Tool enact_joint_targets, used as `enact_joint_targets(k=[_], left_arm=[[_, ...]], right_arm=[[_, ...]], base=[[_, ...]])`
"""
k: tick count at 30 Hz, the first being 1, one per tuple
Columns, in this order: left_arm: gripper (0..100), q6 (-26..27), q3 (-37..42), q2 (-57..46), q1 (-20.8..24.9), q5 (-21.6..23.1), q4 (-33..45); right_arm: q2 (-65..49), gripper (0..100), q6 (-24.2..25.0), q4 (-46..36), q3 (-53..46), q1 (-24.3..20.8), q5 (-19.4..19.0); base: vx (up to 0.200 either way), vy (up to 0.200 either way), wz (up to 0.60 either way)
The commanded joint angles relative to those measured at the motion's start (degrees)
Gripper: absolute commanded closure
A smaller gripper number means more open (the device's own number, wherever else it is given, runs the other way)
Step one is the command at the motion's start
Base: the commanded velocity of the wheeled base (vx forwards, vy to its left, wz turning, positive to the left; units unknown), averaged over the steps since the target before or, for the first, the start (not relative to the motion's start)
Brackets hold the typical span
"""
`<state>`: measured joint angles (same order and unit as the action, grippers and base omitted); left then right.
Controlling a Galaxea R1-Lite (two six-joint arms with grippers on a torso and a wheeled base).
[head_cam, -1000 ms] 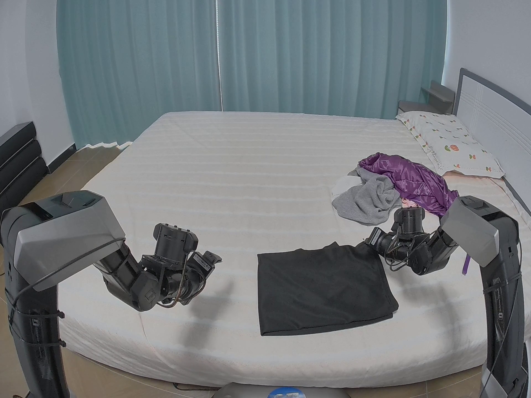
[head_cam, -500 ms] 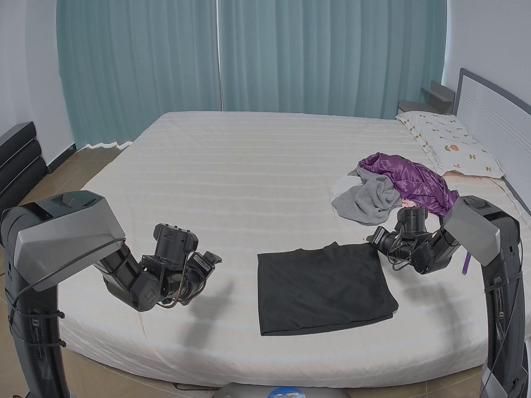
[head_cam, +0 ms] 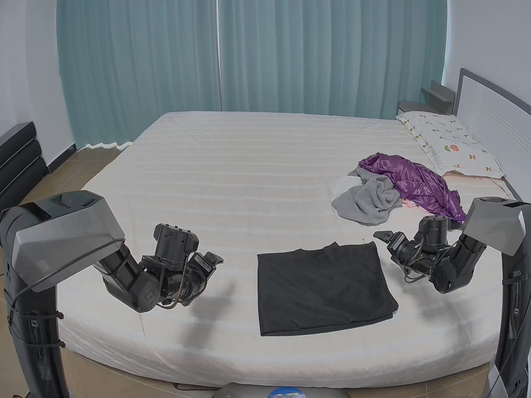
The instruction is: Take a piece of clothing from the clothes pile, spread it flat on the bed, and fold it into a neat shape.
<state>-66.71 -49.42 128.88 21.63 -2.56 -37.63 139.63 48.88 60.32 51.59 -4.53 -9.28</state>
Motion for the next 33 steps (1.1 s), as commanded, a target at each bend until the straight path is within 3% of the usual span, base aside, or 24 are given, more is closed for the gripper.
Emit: enact_joint_targets(k=[1,6,15,20,33], left_arm=[[0,-0.09,0.99,-1.53,1.49,0.19,-0.07],[0,-0.09,1.17,-1.79,2.19,0.19,-0.07],[0,0.0,1.17,-1.35,2.37,0.19,-0.07],[0,1.14,0.47,-1.0,2.46,0.01,0.02],[0,18.28,-1.12,5.15,4.39,-0.6,-0.16]], right_arm=[[-7.44,0,6.57,11.93,-17.23,0.49,-0.65],[-6.39,0,9.48,18.43,-21.44,1.63,-0.92],[-4.81,0,9.65,19.22,-22.32,2.16,-1.97],[-3.14,0,9.65,19.57,-22.24,1.81,-2.06],[-2.17,0,9.48,21.6,-22.85,1.37,-1.89]], base=[[0.0,-0.2,0.0],[0.0,-0.2,0.0],[0.0,-0.2,0.0],[0.0,0.0,0.0],[0.0,0.0,0.0]])
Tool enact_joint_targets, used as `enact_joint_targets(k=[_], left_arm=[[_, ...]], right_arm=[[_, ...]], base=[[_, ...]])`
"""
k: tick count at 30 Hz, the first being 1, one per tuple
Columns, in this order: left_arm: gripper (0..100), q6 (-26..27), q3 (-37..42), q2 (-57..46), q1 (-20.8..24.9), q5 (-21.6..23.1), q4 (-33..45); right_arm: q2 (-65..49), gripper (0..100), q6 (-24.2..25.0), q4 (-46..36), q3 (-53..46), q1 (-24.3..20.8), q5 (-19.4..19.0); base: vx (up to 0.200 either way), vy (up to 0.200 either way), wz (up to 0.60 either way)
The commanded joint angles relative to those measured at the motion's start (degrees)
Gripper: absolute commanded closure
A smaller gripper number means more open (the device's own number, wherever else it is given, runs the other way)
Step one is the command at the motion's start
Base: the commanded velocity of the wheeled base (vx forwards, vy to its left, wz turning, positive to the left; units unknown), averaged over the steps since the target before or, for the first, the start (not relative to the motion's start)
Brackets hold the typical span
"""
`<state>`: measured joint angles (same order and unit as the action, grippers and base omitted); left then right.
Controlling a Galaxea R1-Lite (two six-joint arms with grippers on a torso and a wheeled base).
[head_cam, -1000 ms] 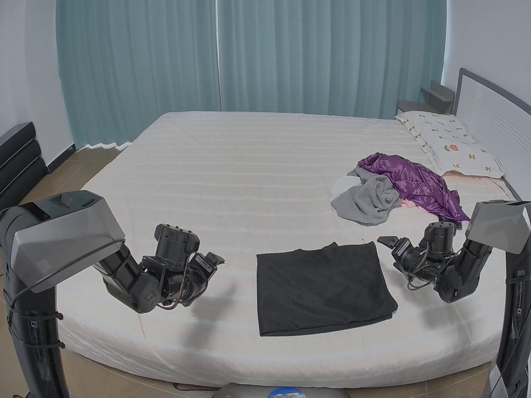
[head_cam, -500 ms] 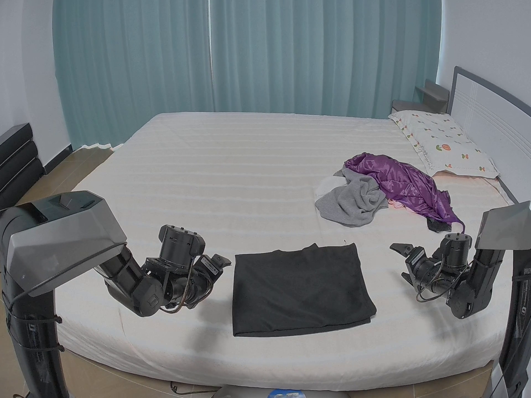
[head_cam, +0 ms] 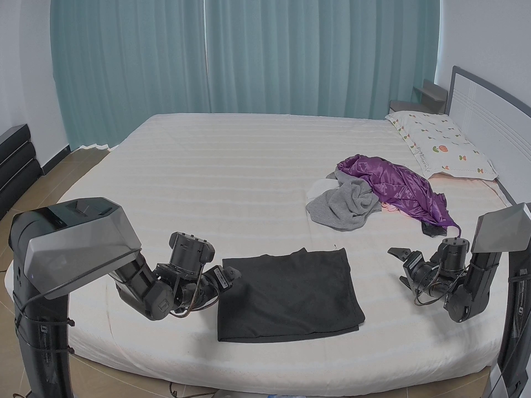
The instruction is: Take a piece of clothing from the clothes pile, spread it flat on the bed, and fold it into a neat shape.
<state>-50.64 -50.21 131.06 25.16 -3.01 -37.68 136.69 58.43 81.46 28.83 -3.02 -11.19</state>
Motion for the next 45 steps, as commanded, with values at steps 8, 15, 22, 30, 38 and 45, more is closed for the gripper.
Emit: enact_joint_targets(k=[8,15,22,30,38,45], left_arm=[[0,5.38,-0.5,4.91,2.61,-0.15,-3.98],[0,6.25,-0.85,4.99,2.7,-0.07,-3.89],[0,7.84,-1.55,5.78,2.79,-0.24,-3.63],[0,7.92,-1.73,6.14,3.4,-0.86,-3.54],[100,7.66,-1.91,6.05,3.4,-1.03,-3.36],[100,7.4,-1.82,6.05,3.32,-2.61,-3.63]], right_arm=[[1.38,0,-0.07,1.77,-0.18,-0.23,0.2],[1.47,0,-0.16,2.13,-0.44,-0.23,0.2],[1.47,0,-0.25,2.13,-0.44,-0.23,0.2],[1.56,0,-0.25,2.13,-0.44,-0.23,0.2],[1.47,0,-0.33,2.13,-0.79,-0.23,0.12],[1.38,0,-0.33,2.13,-0.88,-0.23,0.03]], base=[[0.0,0.0,0.0],[0.0,0.0,0.0],[0.0,0.0,0.0],[0.0,0.0,0.0],[0.0,0.0,0.0],[0.0,0.0,0.0]])
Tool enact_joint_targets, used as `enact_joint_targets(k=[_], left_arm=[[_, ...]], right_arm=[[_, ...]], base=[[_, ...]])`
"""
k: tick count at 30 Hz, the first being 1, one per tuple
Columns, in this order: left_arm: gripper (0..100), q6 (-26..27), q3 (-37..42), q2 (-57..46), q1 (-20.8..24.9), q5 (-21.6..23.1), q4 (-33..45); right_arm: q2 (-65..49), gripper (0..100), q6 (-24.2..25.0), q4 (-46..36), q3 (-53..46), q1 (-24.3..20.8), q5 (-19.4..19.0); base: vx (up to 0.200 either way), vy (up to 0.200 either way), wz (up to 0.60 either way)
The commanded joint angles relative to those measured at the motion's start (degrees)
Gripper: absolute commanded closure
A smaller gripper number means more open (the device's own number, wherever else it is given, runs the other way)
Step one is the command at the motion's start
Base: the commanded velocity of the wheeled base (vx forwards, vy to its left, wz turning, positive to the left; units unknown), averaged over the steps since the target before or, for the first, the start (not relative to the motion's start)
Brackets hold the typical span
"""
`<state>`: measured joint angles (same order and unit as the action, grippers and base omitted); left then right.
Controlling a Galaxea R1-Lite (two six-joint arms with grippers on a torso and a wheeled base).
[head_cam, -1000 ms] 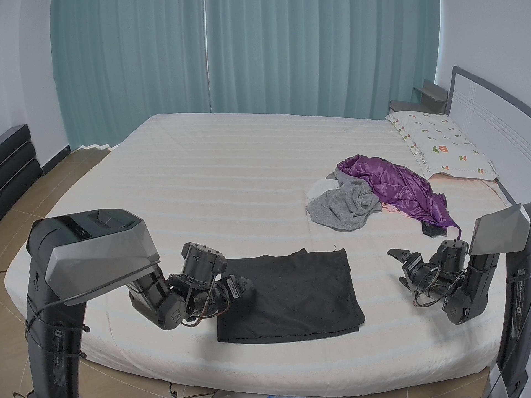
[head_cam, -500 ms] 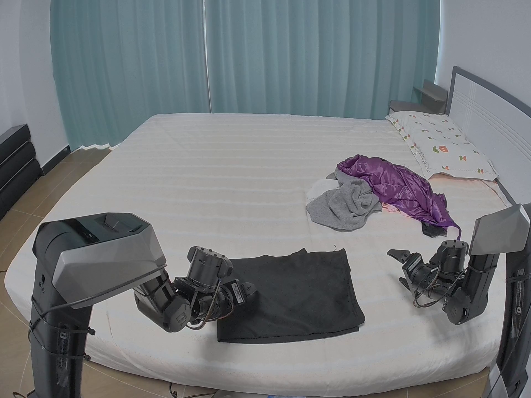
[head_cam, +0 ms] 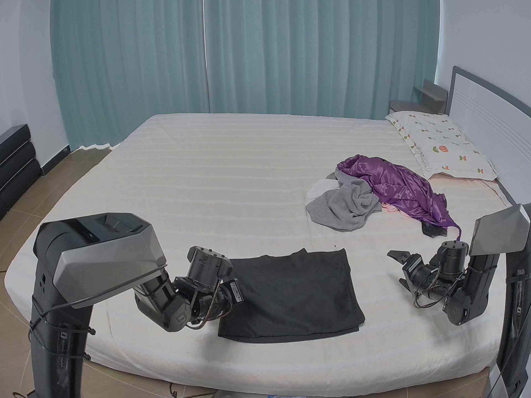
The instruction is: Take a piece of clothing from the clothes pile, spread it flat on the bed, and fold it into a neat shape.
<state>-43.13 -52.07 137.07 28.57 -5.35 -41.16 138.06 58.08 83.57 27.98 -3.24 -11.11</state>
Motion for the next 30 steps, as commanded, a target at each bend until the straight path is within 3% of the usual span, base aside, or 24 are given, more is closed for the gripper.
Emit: enact_joint_targets(k=[1,24,30], left_arm=[[100,-0.11,0.21,0.04,-0.1,-0.27,-0.15],[100,-2.57,0.56,-0.4,-0.71,-0.36,0.02],[100,-2.92,1.62,-0.75,-1.42,-0.71,-0.24]], right_arm=[[0.02,0,0.02,0.02,-0.03,-0.1,-0.06],[-0.16,0,-0.07,0.11,-0.91,-0.1,-0.14],[0.02,0,-0.07,0.72,-1.08,-0.1,-0.14]], base=[[0.0,0.0,0.0],[0.0,0.0,0.0],[0.0,0.2,0.0]])
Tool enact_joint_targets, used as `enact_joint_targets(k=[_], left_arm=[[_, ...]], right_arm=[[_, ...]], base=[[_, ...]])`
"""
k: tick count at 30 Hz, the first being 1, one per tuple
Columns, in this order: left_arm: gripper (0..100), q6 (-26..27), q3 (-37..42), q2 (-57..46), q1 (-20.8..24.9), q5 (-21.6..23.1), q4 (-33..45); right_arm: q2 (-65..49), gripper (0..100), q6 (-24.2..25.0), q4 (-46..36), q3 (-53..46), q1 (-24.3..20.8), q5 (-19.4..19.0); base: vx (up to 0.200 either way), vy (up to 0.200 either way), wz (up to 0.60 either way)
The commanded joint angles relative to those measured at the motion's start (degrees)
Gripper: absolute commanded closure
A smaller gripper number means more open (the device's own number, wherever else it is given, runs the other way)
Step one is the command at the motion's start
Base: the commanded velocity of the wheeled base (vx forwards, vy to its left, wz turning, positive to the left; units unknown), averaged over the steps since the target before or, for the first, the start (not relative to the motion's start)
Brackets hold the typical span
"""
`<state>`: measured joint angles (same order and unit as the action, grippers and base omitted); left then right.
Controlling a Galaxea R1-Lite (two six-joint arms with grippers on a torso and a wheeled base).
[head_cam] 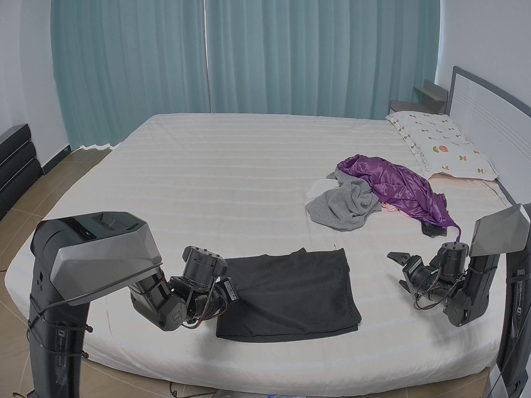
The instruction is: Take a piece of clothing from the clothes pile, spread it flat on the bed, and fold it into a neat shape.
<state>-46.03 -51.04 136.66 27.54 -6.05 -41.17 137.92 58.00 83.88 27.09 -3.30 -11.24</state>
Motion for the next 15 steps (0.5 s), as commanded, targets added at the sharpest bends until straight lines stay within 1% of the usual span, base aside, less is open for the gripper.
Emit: enact_joint_targets(k=[1,15], left_arm=[[100,-0.02,0.68,-0.6,-0.56,-0.02,-0.23],[100,-0.2,2.61,-2.62,-2.14,0.07,-0.23]], right_arm=[[0.15,0,0.0,0.67,-0.37,-0.04,-0.01],[0.24,0,0.0,1.37,-0.72,-0.04,-0.01]], base=[[0.0,0.2,0.0],[0.0,0.2,0.0]])
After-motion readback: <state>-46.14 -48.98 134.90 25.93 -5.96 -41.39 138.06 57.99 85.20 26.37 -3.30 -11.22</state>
